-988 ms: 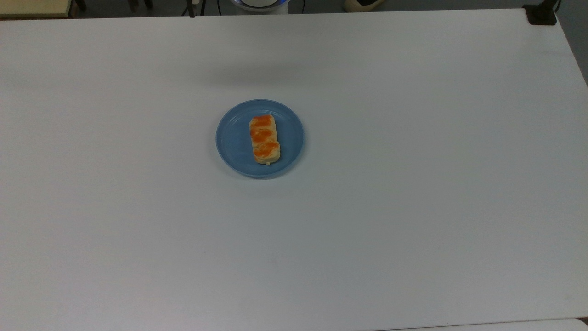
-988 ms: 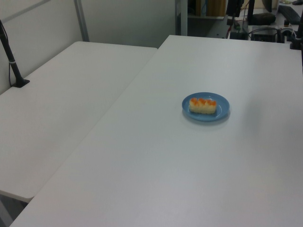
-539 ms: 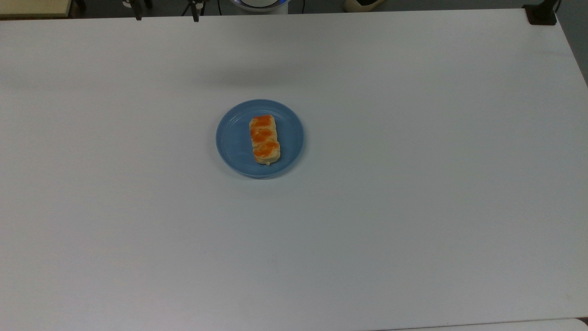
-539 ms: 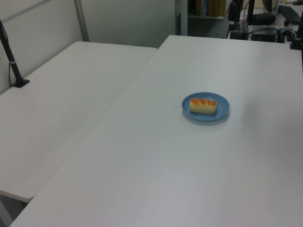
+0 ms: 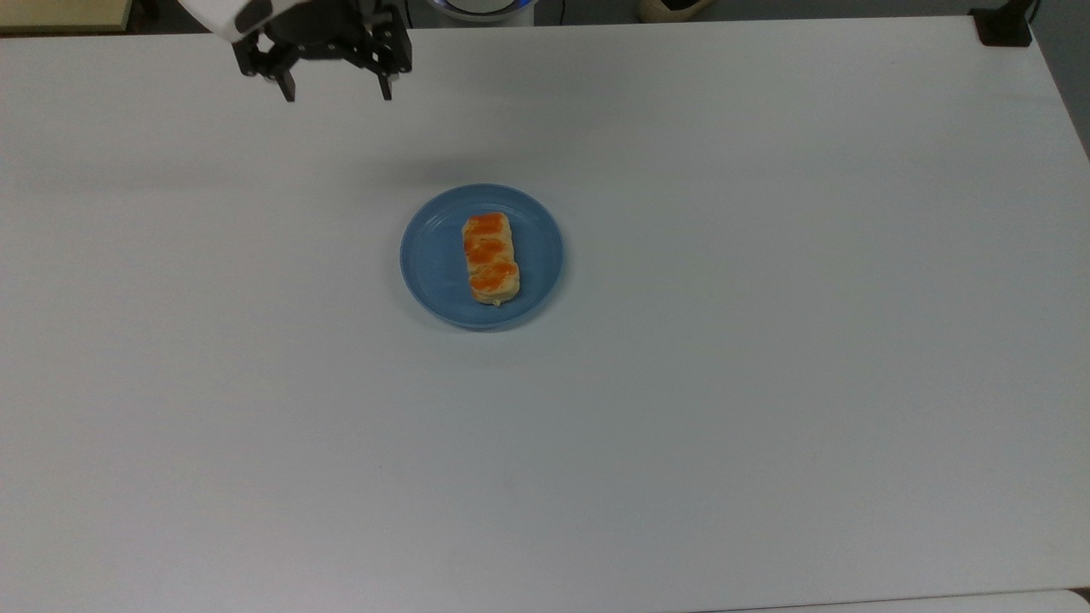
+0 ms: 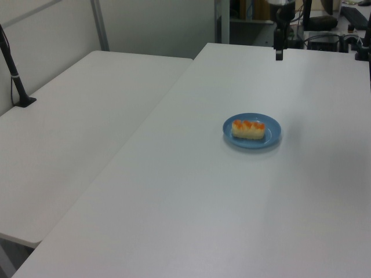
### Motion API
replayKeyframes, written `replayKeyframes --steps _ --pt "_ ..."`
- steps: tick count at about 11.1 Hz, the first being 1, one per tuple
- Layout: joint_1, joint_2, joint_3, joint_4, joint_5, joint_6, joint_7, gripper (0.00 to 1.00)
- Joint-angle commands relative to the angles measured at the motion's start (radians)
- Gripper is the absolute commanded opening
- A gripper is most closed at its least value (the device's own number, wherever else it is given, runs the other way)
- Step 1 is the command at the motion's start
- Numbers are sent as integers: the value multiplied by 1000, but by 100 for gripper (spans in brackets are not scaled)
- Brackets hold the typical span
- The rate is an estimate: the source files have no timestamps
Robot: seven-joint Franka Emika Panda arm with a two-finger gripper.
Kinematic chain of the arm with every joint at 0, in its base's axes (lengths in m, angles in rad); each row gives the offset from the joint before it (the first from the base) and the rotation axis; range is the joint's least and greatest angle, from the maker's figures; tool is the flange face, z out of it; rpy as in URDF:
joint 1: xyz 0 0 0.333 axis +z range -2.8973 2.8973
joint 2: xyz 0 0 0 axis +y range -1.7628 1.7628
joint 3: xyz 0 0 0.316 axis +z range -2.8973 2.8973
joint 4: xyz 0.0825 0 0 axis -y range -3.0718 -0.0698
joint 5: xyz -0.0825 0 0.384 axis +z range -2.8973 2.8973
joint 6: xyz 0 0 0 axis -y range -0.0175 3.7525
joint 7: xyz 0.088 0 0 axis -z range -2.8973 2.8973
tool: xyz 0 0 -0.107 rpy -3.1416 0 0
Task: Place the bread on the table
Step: 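Move the open gripper over the bread roll on the blue plate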
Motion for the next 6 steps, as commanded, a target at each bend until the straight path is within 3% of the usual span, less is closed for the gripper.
replayKeyframes --steps 1,3,6 --pt "20 -25 43 -148 5 169 77 100" --pt "22 -13 92 -229 5 277 95 100" --pt "23 69 156 -245 5 361 182 98"
